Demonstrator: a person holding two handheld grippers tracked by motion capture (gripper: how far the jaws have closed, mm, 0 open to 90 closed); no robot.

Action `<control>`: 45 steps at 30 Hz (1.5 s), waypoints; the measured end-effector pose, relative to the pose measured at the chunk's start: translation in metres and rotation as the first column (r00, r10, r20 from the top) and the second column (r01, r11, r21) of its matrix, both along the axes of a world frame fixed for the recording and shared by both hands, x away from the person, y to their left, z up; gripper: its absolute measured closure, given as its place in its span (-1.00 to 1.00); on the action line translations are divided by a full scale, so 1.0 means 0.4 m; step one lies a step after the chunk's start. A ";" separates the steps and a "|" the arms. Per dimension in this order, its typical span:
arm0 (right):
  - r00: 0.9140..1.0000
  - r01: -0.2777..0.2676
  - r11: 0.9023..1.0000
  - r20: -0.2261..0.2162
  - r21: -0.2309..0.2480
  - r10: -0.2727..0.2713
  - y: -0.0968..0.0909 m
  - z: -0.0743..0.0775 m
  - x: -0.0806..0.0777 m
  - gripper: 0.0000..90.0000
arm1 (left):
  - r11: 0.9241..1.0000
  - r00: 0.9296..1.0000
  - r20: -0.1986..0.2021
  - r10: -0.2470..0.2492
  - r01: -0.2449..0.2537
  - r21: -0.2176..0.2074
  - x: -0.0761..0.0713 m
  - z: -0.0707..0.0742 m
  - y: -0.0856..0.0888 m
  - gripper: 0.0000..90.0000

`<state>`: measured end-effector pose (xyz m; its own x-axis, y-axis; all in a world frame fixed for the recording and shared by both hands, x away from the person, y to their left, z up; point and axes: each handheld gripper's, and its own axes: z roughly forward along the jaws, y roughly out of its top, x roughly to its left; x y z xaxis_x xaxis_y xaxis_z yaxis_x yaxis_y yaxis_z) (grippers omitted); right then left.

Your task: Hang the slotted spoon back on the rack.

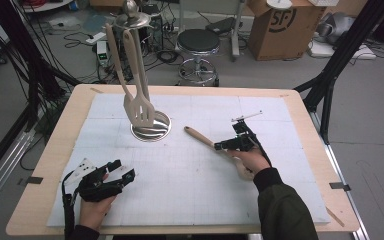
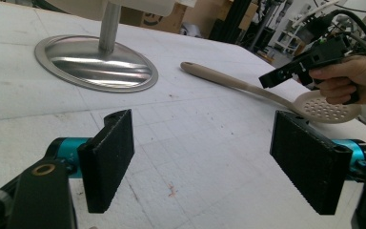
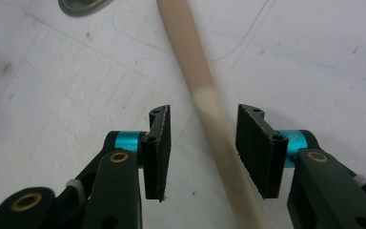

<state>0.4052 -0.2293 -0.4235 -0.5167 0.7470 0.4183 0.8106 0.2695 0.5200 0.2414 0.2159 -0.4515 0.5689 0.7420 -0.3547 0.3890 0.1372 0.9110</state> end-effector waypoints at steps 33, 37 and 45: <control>0.977 -0.175 0.877 0.033 -0.447 0.212 0.116 0.004 0.001 0.55 | 1.000 1.000 0.001 0.000 0.000 0.010 0.000 0.000 -0.004 -0.48; 0.968 -0.200 0.858 0.037 -0.474 0.247 0.125 0.006 -0.003 0.68 | 1.000 1.000 0.002 0.002 -0.002 0.009 0.000 0.000 -0.004 -0.48; 0.967 -0.202 0.856 0.041 -0.475 0.251 0.128 0.008 -0.004 0.73 | 1.000 1.000 0.000 0.002 -0.002 0.007 0.000 0.000 -0.002 -0.48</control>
<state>0.4037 -0.1782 -0.4202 -0.7155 0.6985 -0.0086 0.6488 0.6691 0.3625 0.2414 0.2151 -0.4514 0.5678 0.7452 -0.3496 0.3886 0.1318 0.9120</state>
